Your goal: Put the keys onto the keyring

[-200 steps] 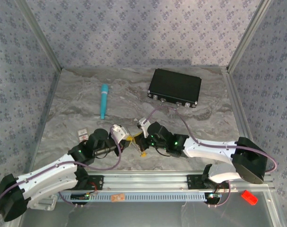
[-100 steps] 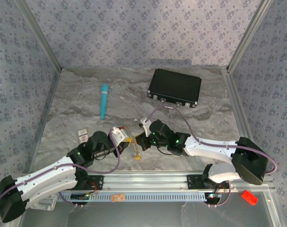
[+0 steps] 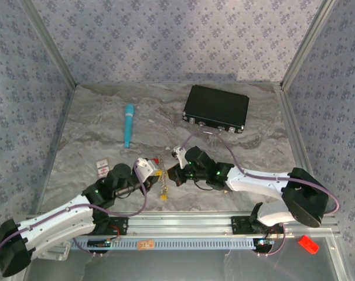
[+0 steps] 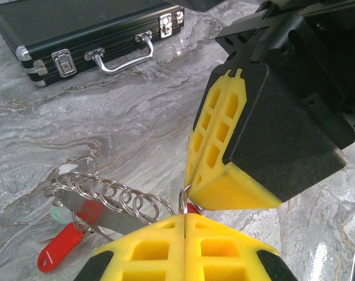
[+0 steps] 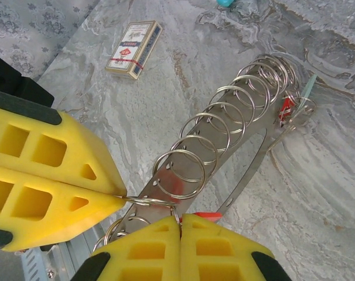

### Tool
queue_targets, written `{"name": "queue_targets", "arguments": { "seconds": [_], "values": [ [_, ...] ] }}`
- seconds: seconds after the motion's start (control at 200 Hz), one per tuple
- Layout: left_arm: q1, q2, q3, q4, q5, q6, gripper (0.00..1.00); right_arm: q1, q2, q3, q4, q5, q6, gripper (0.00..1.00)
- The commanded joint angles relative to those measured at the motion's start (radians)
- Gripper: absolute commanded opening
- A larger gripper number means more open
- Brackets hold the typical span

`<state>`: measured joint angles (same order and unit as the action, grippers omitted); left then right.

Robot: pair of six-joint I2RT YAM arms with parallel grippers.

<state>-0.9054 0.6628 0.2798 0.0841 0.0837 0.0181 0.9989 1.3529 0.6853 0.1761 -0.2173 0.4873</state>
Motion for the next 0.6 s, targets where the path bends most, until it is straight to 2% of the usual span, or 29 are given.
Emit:
{"name": "queue_targets", "arguments": {
  "seconds": [0.0,0.045,0.255,0.295,0.43,0.595],
  "values": [
    [-0.012,-0.02,-0.005,0.051,-0.007,0.013,0.0,-0.015,0.019,0.017,-0.034,-0.01,0.016,0.04],
    [-0.011,-0.023,-0.007,0.052,-0.007,0.014,0.0,-0.019,0.012,0.012,-0.036,-0.01,0.015,0.09],
    [-0.011,-0.025,-0.019,0.067,-0.005,0.007,0.0,-0.04,-0.063,0.005,-0.083,0.001,-0.044,0.49],
    [-0.01,-0.025,-0.023,0.073,-0.005,0.005,0.0,-0.05,-0.083,0.001,-0.092,0.0,-0.066,0.49],
    [-0.01,-0.024,-0.031,0.074,-0.013,-0.001,0.0,-0.089,-0.117,-0.011,-0.113,-0.008,-0.084,0.39],
    [-0.01,-0.024,-0.034,0.063,-0.033,-0.028,0.0,-0.114,-0.114,-0.048,-0.111,0.008,-0.052,0.39]
  ]
}}
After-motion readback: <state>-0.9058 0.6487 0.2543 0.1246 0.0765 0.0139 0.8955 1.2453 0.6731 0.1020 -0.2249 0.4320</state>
